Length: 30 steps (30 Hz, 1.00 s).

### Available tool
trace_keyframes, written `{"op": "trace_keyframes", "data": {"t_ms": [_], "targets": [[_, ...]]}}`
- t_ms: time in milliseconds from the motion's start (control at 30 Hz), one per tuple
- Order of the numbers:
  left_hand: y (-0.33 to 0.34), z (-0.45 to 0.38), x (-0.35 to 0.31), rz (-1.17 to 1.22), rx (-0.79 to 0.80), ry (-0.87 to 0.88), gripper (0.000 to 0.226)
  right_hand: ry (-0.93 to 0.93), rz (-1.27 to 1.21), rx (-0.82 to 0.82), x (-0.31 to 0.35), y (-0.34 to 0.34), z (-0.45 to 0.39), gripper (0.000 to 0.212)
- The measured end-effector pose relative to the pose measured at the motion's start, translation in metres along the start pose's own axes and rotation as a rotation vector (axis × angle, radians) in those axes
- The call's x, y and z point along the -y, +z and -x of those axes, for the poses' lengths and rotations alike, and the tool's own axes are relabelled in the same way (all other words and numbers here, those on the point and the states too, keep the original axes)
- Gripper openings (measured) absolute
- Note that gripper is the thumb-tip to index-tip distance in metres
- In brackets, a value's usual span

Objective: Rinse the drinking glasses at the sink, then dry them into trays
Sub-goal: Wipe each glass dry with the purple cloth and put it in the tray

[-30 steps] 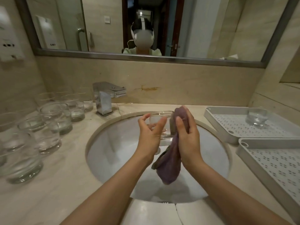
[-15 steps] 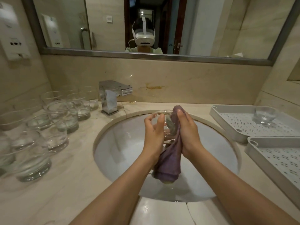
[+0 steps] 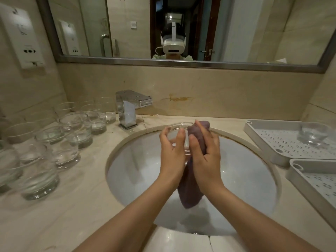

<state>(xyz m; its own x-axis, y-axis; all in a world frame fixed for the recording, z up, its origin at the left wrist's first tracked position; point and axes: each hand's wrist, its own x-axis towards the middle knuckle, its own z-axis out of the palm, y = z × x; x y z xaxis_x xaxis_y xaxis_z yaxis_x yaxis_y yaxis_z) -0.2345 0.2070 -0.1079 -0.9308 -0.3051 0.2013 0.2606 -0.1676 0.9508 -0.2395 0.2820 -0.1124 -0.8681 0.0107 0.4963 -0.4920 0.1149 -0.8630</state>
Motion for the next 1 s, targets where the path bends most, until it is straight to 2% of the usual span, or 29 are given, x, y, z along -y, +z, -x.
{"op": "trace_keyframes", "data": {"t_ms": [67,167,267,367,433,533,600,667,767,867,933,1000], "targets": [[0.005,0.004,0.000,-0.037,0.055,-0.013,0.048,0.069,-0.126,-0.041,-0.001,-0.009,-0.011,0.027],[0.005,0.010,0.001,-0.099,0.149,-0.055,0.044,0.412,-0.478,-0.028,-0.006,-0.024,-0.026,0.028],[0.002,0.011,-0.003,-0.129,0.208,-0.080,0.058,0.483,-0.476,-0.067,-0.009,-0.025,-0.027,0.031],[-0.001,0.007,-0.004,-0.310,0.224,-0.038,0.094,0.428,-0.433,-0.121,-0.005,-0.024,-0.025,0.035],[-0.001,0.007,-0.008,-0.327,0.175,0.015,0.083,0.325,-0.360,-0.108,-0.001,-0.024,-0.022,0.036],[-0.003,0.002,-0.010,-0.134,0.082,-0.004,0.050,0.048,-0.102,-0.042,0.003,-0.015,-0.007,0.034],[-0.005,0.000,-0.012,-0.005,0.006,-0.056,0.040,-0.107,0.065,0.034,-0.003,-0.002,0.006,0.037],[-0.004,-0.001,-0.010,0.000,-0.035,-0.056,0.040,-0.156,0.116,0.029,-0.009,0.005,0.010,0.039],[0.001,0.005,-0.004,-0.061,0.016,-0.028,0.036,-0.042,0.022,-0.063,-0.006,-0.001,-0.003,0.030],[0.005,0.010,-0.001,-0.102,0.128,-0.054,0.029,0.270,-0.323,-0.076,-0.004,-0.018,-0.019,0.025],[0.005,0.011,-0.003,-0.094,0.170,-0.072,0.034,0.436,-0.500,-0.081,-0.004,-0.022,-0.023,0.024],[0.003,0.008,-0.007,-0.103,0.190,-0.080,0.048,0.479,-0.518,-0.096,-0.005,-0.021,-0.024,0.027]]}}
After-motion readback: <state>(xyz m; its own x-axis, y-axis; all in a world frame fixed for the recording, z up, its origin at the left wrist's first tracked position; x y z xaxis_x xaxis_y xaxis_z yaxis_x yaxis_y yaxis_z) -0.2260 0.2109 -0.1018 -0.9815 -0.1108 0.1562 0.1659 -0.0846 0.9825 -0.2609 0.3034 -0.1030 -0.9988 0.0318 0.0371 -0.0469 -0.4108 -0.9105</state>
